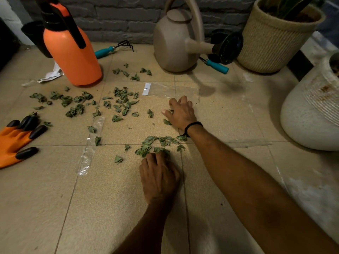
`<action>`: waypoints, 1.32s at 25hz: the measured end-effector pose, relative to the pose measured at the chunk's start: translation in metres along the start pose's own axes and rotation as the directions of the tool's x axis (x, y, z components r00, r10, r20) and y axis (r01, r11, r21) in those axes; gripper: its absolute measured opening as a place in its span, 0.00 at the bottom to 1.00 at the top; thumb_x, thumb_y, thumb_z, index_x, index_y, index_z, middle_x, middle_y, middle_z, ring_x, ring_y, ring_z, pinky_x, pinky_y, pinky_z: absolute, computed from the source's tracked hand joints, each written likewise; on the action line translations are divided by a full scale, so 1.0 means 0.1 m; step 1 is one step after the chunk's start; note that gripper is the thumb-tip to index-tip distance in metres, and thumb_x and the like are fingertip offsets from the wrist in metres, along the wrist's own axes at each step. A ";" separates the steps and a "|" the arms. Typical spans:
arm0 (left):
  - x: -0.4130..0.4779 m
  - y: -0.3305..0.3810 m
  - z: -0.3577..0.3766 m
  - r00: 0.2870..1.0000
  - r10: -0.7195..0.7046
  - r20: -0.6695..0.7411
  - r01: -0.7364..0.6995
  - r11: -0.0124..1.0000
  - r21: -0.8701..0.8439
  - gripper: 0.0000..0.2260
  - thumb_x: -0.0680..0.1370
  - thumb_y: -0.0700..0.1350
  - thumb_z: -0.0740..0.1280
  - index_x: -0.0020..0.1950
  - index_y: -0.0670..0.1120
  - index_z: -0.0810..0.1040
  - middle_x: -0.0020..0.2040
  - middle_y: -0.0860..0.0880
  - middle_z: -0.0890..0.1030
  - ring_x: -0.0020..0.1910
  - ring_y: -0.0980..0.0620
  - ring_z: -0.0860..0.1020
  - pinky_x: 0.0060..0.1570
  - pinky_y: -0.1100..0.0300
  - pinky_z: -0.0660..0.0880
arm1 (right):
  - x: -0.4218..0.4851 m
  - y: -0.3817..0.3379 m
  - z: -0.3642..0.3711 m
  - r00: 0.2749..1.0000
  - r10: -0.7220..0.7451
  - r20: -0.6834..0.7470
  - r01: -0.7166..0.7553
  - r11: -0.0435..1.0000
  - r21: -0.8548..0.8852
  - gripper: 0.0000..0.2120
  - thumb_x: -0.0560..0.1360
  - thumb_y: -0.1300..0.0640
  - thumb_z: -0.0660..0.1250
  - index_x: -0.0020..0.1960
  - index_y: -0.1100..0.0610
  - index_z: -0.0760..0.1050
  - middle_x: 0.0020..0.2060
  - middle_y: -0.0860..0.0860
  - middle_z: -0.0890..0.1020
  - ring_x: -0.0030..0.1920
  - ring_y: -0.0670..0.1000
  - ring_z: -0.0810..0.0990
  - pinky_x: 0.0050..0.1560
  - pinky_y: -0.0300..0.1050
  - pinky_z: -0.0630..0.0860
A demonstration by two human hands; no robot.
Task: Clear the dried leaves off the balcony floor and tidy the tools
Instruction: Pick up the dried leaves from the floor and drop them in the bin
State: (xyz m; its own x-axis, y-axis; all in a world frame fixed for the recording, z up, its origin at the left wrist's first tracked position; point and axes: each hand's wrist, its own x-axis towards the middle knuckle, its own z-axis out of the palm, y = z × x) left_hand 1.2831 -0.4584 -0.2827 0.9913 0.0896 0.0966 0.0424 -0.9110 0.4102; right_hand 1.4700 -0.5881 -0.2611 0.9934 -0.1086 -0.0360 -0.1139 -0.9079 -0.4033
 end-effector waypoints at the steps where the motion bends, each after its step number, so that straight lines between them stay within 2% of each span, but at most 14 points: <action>1: -0.01 0.00 0.00 1.000 -0.009 -0.020 0.009 1.000 -0.023 0.15 0.77 0.53 0.62 0.60 0.47 0.72 0.51 0.46 0.73 0.47 0.50 0.70 0.46 0.54 0.72 | 0.01 0.02 0.04 0.999 -0.012 -0.037 0.011 1.000 -0.024 0.15 0.82 0.49 0.60 0.64 0.56 0.70 0.60 0.58 0.68 0.59 0.58 0.70 0.56 0.51 0.74; 4: -0.02 0.03 -0.02 0.998 0.009 -0.061 -0.015 0.996 -0.092 0.21 0.76 0.50 0.67 0.67 0.46 0.69 0.56 0.43 0.73 0.50 0.47 0.72 0.49 0.52 0.73 | -0.02 0.14 -0.02 0.983 0.149 -0.104 -0.121 0.963 0.240 0.08 0.81 0.63 0.61 0.59 0.60 0.73 0.57 0.57 0.75 0.54 0.55 0.77 0.54 0.47 0.77; 5: -0.01 0.04 -0.02 0.997 0.038 -0.061 -0.043 0.995 -0.090 0.23 0.77 0.49 0.67 0.70 0.46 0.68 0.60 0.42 0.73 0.52 0.46 0.72 0.51 0.51 0.74 | -0.07 0.20 -0.09 0.963 0.255 -0.086 -0.192 0.876 0.443 0.07 0.80 0.64 0.61 0.57 0.60 0.75 0.55 0.55 0.78 0.53 0.53 0.78 0.54 0.46 0.78; 8: 0.03 0.01 0.02 0.993 0.115 -0.034 -0.116 0.993 -0.021 0.23 0.80 0.49 0.65 0.75 0.45 0.69 0.67 0.41 0.73 0.58 0.44 0.72 0.56 0.49 0.75 | -0.40 0.43 -0.36 0.889 0.433 0.151 -0.313 0.332 0.890 0.11 0.81 0.66 0.59 0.55 0.57 0.78 0.51 0.54 0.81 0.43 0.46 0.78 0.46 0.40 0.78; 10: 0.03 0.00 0.01 0.991 0.136 0.005 -0.136 0.990 -0.024 0.20 0.81 0.49 0.61 0.72 0.44 0.71 0.63 0.42 0.75 0.56 0.45 0.72 0.56 0.50 0.74 | -0.62 0.60 -0.46 0.864 0.471 0.176 -0.314 0.231 0.921 0.11 0.81 0.66 0.58 0.52 0.57 0.78 0.45 0.54 0.81 0.38 0.46 0.76 0.40 0.37 0.75; 13: 0.02 0.01 -0.04 0.989 0.127 0.079 -0.123 0.991 -0.055 0.17 0.80 0.50 0.55 0.65 0.45 0.72 0.57 0.45 0.74 0.53 0.48 0.69 0.55 0.53 0.72 | -0.85 0.66 -0.35 0.924 0.380 -0.040 -0.274 0.732 0.624 0.08 0.81 0.53 0.64 0.47 0.56 0.76 0.41 0.48 0.79 0.42 0.46 0.77 0.42 0.34 0.70; 15: 0.01 0.02 -0.07 0.992 0.118 0.046 -0.115 0.991 -0.066 0.13 0.81 0.49 0.56 0.61 0.45 0.72 0.55 0.46 0.72 0.51 0.50 0.67 0.53 0.54 0.71 | -0.98 0.61 -0.17 0.975 0.197 -0.103 -0.152 0.929 0.338 0.13 0.78 0.45 0.68 0.49 0.55 0.73 0.44 0.49 0.75 0.44 0.46 0.74 0.40 0.35 0.67; 19: -0.01 0.03 -0.05 0.992 0.122 -0.032 -0.124 0.990 -0.062 0.11 0.79 0.49 0.61 0.55 0.44 0.74 0.61 0.42 0.72 0.56 0.47 0.70 0.55 0.53 0.72 | -1.04 0.56 -0.15 0.987 0.149 -0.065 -0.133 0.968 0.214 0.09 0.81 0.51 0.64 0.49 0.57 0.72 0.44 0.52 0.75 0.45 0.51 0.75 0.40 0.41 0.67; 20: 0.00 0.03 -0.05 0.991 0.127 -0.037 -0.129 0.990 -0.051 0.11 0.79 0.49 0.62 0.56 0.43 0.74 0.64 0.42 0.72 0.59 0.46 0.71 0.57 0.52 0.72 | -1.03 0.56 -0.21 0.981 0.192 -0.016 -0.176 0.926 0.334 0.09 0.81 0.52 0.64 0.48 0.58 0.72 0.42 0.52 0.76 0.43 0.50 0.76 0.39 0.41 0.70; 22: 0.01 0.03 -0.04 0.989 0.142 -0.033 -0.143 0.989 -0.035 0.11 0.79 0.50 0.62 0.55 0.44 0.74 0.62 0.42 0.74 0.57 0.47 0.71 0.57 0.52 0.73 | -1.04 0.57 -0.36 0.958 0.263 0.114 -0.267 0.674 0.689 0.06 0.81 0.56 0.64 0.50 0.59 0.73 0.44 0.53 0.81 0.44 0.49 0.79 0.42 0.42 0.77; 24: 0.02 0.04 -0.05 0.989 0.146 -0.009 -0.146 0.989 -0.036 0.08 0.80 0.49 0.59 0.54 0.45 0.72 0.54 0.45 0.74 0.50 0.50 0.69 0.52 0.53 0.73 | -1.03 0.56 -0.49 0.947 0.298 0.120 -0.279 0.577 0.768 0.05 0.82 0.60 0.62 0.55 0.58 0.76 0.47 0.52 0.82 0.46 0.48 0.80 0.43 0.40 0.77; 28: -0.02 0.07 -0.08 0.992 0.091 0.088 -0.080 0.990 -0.118 0.12 0.80 0.44 0.58 0.64 0.47 0.70 0.56 0.48 0.72 0.51 0.51 0.69 0.52 0.54 0.74 | -1.01 0.43 -0.36 0.984 0.147 -0.099 -0.104 0.931 0.351 0.11 0.82 0.51 0.61 0.55 0.57 0.76 0.49 0.53 0.80 0.48 0.50 0.78 0.41 0.39 0.68; 30: -0.03 0.09 -0.10 0.993 0.049 0.110 -0.032 0.987 -0.155 0.12 0.81 0.45 0.57 0.64 0.50 0.69 0.57 0.49 0.70 0.52 0.52 0.70 0.50 0.54 0.76 | -1.09 0.36 -0.12 0.995 0.078 -0.058 -0.065 0.977 0.203 0.17 0.80 0.43 0.63 0.56 0.57 0.72 0.50 0.54 0.75 0.49 0.52 0.74 0.42 0.43 0.69; 33: -0.02 0.05 -0.09 0.988 0.099 0.115 -0.079 0.983 -0.165 0.10 0.78 0.51 0.55 0.55 0.49 0.70 0.51 0.49 0.69 0.47 0.52 0.70 0.45 0.56 0.74 | -1.10 0.35 0.00 0.985 0.111 -0.129 -0.090 0.984 0.156 0.14 0.82 0.47 0.59 0.53 0.59 0.71 0.48 0.55 0.74 0.47 0.54 0.73 0.44 0.46 0.72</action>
State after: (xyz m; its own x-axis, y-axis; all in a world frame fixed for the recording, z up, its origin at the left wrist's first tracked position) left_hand 1.2802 -0.4593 -0.2725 0.9984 -0.0474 0.0317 -0.0570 -0.8361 0.5457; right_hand 1.3564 -0.6078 -0.2709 0.9648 -0.2601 0.0375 -0.2002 -0.8198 -0.5365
